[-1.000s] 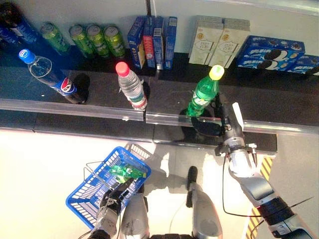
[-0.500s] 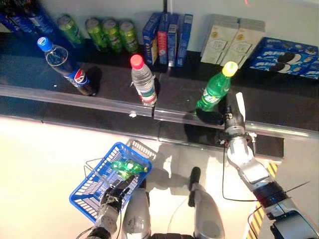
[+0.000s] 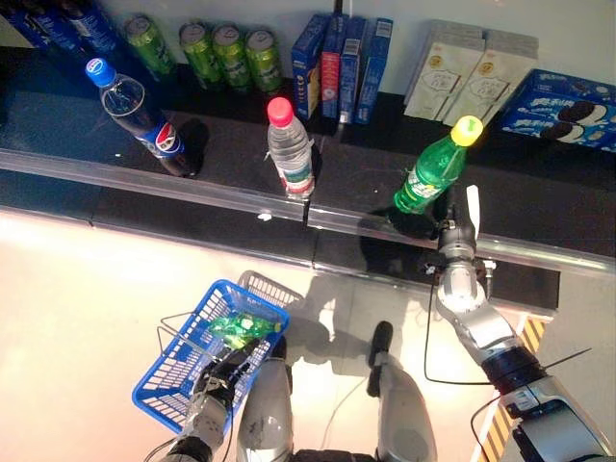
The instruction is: Pick up the drink and place into the basket.
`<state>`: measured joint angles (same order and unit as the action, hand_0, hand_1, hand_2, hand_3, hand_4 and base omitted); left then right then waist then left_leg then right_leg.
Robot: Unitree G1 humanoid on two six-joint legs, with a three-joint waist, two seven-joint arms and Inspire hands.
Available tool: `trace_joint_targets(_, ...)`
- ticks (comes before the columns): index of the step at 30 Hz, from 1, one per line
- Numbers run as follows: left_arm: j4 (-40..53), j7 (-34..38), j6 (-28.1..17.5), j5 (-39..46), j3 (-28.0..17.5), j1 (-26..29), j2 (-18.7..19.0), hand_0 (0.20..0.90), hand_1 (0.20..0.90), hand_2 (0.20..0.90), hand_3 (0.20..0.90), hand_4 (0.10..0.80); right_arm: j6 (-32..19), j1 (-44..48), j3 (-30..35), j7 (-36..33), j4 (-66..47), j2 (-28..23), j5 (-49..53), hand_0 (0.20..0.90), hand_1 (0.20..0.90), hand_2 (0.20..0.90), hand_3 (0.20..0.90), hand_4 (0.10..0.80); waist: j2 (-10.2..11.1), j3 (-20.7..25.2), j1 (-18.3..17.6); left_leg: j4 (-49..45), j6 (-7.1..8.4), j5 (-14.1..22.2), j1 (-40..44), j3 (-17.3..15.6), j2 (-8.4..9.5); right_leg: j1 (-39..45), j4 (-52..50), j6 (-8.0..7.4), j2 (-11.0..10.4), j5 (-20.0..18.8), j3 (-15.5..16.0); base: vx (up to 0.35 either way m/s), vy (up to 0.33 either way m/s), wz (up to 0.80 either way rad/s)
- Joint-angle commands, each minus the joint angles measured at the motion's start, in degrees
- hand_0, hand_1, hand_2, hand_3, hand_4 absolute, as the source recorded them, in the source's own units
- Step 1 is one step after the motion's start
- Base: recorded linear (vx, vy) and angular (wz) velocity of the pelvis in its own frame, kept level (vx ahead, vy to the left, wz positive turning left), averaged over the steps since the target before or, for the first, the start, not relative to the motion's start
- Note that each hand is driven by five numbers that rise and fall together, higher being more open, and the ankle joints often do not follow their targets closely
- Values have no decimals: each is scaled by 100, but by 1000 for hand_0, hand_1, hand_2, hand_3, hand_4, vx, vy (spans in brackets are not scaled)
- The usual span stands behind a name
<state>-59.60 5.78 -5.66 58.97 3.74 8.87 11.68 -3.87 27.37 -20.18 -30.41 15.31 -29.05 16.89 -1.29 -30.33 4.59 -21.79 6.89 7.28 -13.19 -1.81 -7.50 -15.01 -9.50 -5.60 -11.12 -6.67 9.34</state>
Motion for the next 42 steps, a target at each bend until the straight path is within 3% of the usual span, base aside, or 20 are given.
trace_joint_targets(1,300,-45,-120,-262,214,-738,129,300,300,300,200,100,-560,738,498,-200,-441,-63,79,554,554,554,496,396,56,54,102,-644,-139,-900,-612,321,83,348,-623,219,-96,737,56,0,0,0)
trace_joint_targets(2,288,-63,-107,-251,207,-735,141,300,300,300,200,100,-575,804,496,-233,-422,-67,99,324,324,324,227,127,42,54,106,-635,-139,-911,-619,322,83,332,-624,219,-96,734,54,0,0,0)
trace_joint_targets(4,280,-92,-97,-242,210,-732,150,300,300,300,200,100,-581,886,498,-257,-401,-76,119,300,300,300,200,100,29,54,116,-638,-140,-921,-642,332,93,313,-621,220,-95,730,54,0,0,0)
trace_joint_targets(15,302,-95,-34,-244,298,-699,148,300,300,300,200,100,-634,1456,613,-399,-95,-206,269,300,300,300,200,100,-16,54,226,-666,-157,-949,-743,367,134,276,-637,257,-81,748,99,0,0,0)
trace_joint_targets(26,338,-175,-60,-274,232,-740,135,300,300,300,200,100,-644,1436,778,-514,-141,-240,356,300,300,300,200,100,-19,79,225,-580,-152,-952,-608,334,121,427,-587,271,-54,772,129,-3,-1,1)
trace_joint_targets(42,1139,-503,-877,274,53,-812,93,300,300,300,200,100,-867,851,919,40,-1821,-172,-204,300,300,300,200,100,6,281,26,-523,-133,-999,-450,227,75,575,-598,308,54,868,49,-7,8,-1)
